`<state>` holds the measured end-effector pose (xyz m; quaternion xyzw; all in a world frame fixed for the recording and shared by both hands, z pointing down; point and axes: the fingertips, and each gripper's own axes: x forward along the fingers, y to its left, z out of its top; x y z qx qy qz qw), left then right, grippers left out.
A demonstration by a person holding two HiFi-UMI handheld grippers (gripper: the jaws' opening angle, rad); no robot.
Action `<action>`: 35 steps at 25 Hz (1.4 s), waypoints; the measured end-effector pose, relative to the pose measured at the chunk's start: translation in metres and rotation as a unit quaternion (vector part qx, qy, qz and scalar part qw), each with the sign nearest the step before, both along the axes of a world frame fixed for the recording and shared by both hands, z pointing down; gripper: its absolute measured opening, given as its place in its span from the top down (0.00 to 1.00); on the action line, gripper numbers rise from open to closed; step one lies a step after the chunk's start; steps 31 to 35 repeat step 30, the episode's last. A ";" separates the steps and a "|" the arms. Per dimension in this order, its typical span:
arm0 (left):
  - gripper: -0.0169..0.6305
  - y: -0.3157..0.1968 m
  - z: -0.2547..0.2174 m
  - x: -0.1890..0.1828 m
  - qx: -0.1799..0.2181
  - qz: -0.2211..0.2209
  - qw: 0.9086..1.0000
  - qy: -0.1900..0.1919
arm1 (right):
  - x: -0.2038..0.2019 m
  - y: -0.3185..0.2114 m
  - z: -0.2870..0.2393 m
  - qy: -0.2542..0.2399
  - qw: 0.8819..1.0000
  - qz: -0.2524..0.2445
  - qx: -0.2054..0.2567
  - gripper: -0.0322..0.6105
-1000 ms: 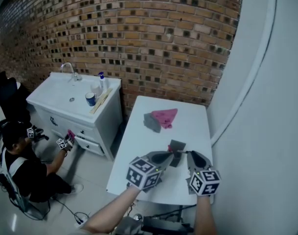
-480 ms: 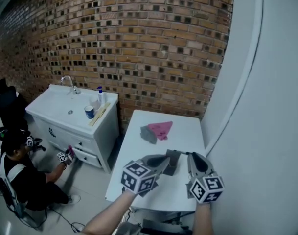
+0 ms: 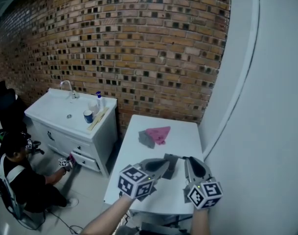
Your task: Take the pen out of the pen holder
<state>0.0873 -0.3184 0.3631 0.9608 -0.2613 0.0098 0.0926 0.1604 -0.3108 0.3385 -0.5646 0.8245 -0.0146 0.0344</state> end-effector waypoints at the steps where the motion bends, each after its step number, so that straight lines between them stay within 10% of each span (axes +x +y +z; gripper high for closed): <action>1: 0.99 0.000 -0.001 0.001 0.000 0.001 1.000 0.000 | 0.000 0.001 0.001 0.000 1.000 0.000 -0.001 0.88; 35: 0.99 -0.005 0.002 0.008 -0.001 0.005 1.000 0.005 | 0.002 -0.005 0.001 0.005 1.000 0.004 0.002 0.88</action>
